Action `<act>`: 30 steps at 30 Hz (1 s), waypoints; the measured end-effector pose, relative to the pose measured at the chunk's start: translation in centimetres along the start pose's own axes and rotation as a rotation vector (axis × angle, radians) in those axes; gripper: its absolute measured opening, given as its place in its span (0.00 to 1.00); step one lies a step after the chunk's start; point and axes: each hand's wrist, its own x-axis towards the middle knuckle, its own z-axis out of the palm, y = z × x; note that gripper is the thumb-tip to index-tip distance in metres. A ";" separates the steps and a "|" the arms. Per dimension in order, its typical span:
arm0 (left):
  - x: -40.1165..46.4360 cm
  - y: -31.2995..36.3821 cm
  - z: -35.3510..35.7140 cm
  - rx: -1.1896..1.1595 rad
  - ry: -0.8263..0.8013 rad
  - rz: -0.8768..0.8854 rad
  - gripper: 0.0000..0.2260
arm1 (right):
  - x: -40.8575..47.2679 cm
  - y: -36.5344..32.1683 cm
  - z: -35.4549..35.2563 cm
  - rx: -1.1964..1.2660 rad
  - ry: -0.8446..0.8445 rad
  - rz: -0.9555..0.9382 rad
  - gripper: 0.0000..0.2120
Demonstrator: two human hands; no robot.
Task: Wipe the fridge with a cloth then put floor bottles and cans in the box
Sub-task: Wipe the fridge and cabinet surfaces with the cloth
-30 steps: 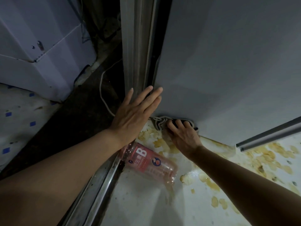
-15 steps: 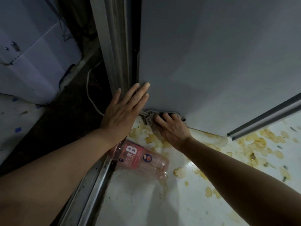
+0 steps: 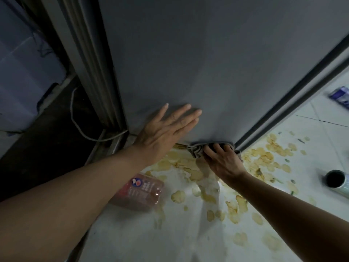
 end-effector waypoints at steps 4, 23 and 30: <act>0.3 0.4 0.3 0.036 -0.043 -0.028 0.30 | -1.9 1.6 1.8 0.043 -0.076 0.051 0.23; 5.2 7.0 -5.9 0.015 -0.219 -0.011 0.36 | -10.6 4.3 1.3 0.935 0.026 0.643 0.19; 8.2 9.7 -7.6 0.065 -0.273 -0.022 0.38 | -9.1 6.3 3.6 1.653 0.180 1.107 0.28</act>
